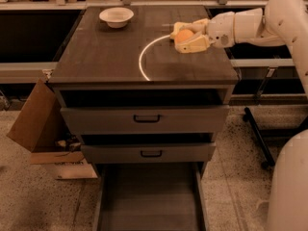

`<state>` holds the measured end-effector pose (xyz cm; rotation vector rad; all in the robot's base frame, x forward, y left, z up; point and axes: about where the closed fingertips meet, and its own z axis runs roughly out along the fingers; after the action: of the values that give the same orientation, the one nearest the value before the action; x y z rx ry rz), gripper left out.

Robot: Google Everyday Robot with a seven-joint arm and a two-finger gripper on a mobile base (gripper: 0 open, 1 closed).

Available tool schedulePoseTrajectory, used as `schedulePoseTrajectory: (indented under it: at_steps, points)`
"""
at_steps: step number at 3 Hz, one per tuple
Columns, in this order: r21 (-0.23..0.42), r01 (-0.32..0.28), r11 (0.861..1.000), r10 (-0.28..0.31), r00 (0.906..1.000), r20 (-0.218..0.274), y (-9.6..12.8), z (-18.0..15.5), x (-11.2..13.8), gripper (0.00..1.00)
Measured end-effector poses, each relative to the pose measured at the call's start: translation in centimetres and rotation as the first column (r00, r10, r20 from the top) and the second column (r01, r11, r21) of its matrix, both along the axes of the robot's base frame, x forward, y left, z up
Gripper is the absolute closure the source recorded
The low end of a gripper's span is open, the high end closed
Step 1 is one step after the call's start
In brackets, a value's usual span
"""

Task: Pick orange from bottom drawer and place on counter

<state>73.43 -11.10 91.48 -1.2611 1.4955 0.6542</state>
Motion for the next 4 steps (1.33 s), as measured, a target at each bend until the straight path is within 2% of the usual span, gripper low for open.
schedulePoseTrajectory:
  at_steps: [1,2,4]
  points:
    - [-0.022,0.015,1.0,-0.016,0.999,-0.041,2.9,-1.2,0.5,1.0]
    - [-0.055,0.034,0.998,-0.037,0.9975,-0.059,4.2,-2.1,1.2,1.0]
    - [-0.099,0.081,0.992,-0.091,0.9903,-0.105,5.1,-4.8,3.0,1.0]
